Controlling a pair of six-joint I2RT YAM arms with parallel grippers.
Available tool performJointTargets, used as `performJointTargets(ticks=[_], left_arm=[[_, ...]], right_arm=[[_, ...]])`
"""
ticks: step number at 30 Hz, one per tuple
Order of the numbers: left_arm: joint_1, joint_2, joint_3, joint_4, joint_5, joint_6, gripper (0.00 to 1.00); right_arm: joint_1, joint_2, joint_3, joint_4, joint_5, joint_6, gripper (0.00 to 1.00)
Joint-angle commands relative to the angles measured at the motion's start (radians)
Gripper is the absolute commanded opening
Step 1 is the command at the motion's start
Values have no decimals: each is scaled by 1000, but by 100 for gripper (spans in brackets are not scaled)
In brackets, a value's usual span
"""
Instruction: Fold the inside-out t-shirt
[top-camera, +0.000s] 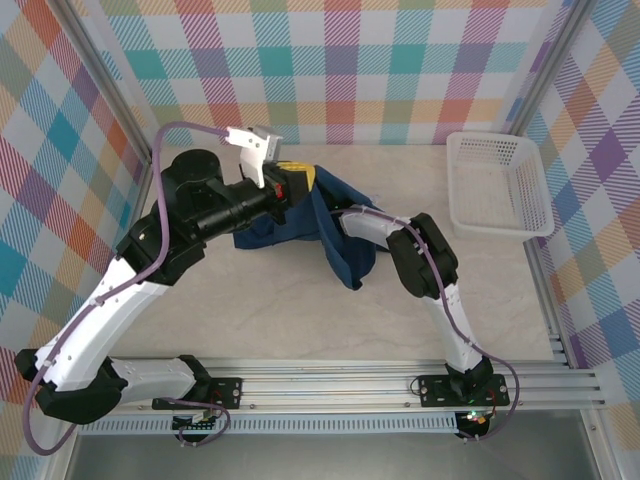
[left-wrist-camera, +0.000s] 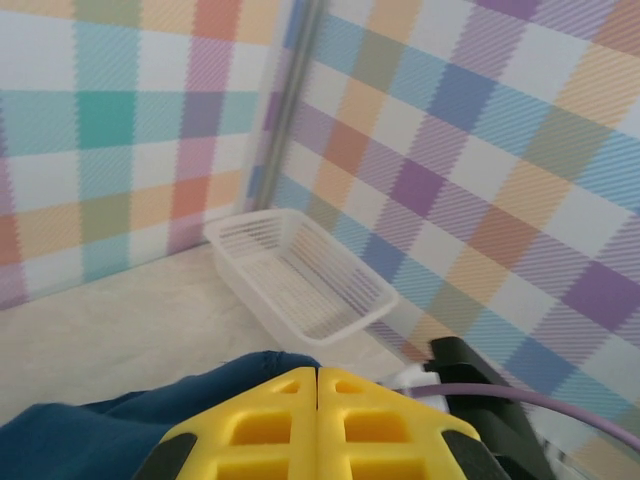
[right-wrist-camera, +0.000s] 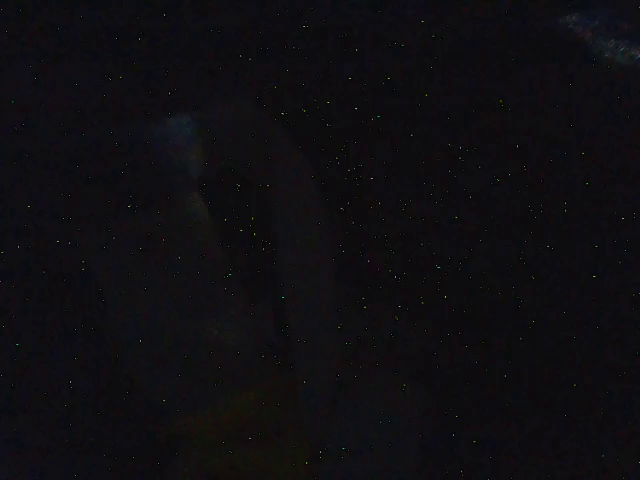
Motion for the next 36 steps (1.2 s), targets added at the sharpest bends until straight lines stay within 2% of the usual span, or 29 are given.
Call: performJointTargets(ticks=[1,8,11,16,21,25,32,36], left_arm=[[3,-32,-35,14,-157,29,0],[66,-12,-95,-23,-364,30,0],[153,32,-104,-53,-416,6,0],[321,139,-131,-48,-405,-45,0],[363,190,-168,-3,-323,-75,0],[370,207,-185,-7,-338,-65,0],[452,261,-257,2,-349,-88,0],[527,292,-280,26,-301,-123,0]], right_arm=[[-7,-58,-93,-16,-46,-38,0],[-7,-287,-271,119,-154,-112,0],[-7,-412,-397,185,-212,-139,0],[-9,-576,-552,238,-299,-166,0],[-10,-581,-523,182,-262,-158,0],[-17,-559,-488,165,-208,-128,0],[-24,-630,-522,273,-316,-164,0],[-26,-665,-556,288,-353,-194,0]])
